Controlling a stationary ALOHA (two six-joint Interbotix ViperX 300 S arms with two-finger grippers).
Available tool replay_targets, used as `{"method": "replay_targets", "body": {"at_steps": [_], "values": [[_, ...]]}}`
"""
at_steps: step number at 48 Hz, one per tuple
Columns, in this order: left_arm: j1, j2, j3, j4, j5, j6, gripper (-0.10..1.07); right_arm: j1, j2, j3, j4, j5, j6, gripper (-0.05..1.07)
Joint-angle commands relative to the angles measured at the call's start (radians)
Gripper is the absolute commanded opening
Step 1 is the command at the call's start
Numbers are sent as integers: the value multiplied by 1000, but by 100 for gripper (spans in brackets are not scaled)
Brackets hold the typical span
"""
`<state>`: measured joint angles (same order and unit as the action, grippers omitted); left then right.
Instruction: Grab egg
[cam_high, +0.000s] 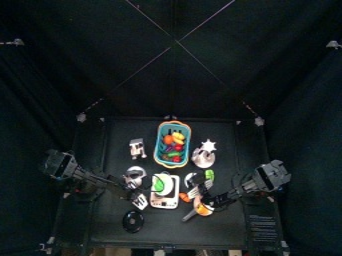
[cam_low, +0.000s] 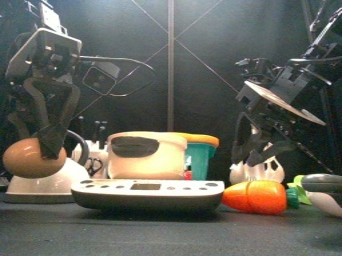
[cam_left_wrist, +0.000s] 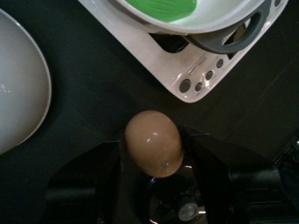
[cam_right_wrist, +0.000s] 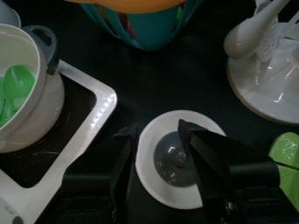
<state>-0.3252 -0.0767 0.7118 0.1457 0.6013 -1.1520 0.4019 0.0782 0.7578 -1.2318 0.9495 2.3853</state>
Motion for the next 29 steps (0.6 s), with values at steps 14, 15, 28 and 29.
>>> {"method": "replay_targets", "body": {"at_steps": [14,15,28,29], "values": [[5,-67,-9,129,-12,0,74,-5,-60,-14,-48,-3,-5,78],[5,-72,-9,143,-12,-2,74,-5,-66,-12,-54,-8,-6,78],[5,-140,8,275,-29,-9,74,-8,-137,-11,-133,-58,-6,78],[5,-140,9,279,-32,-8,74,-8,-140,-11,-140,-63,-6,78]]}}
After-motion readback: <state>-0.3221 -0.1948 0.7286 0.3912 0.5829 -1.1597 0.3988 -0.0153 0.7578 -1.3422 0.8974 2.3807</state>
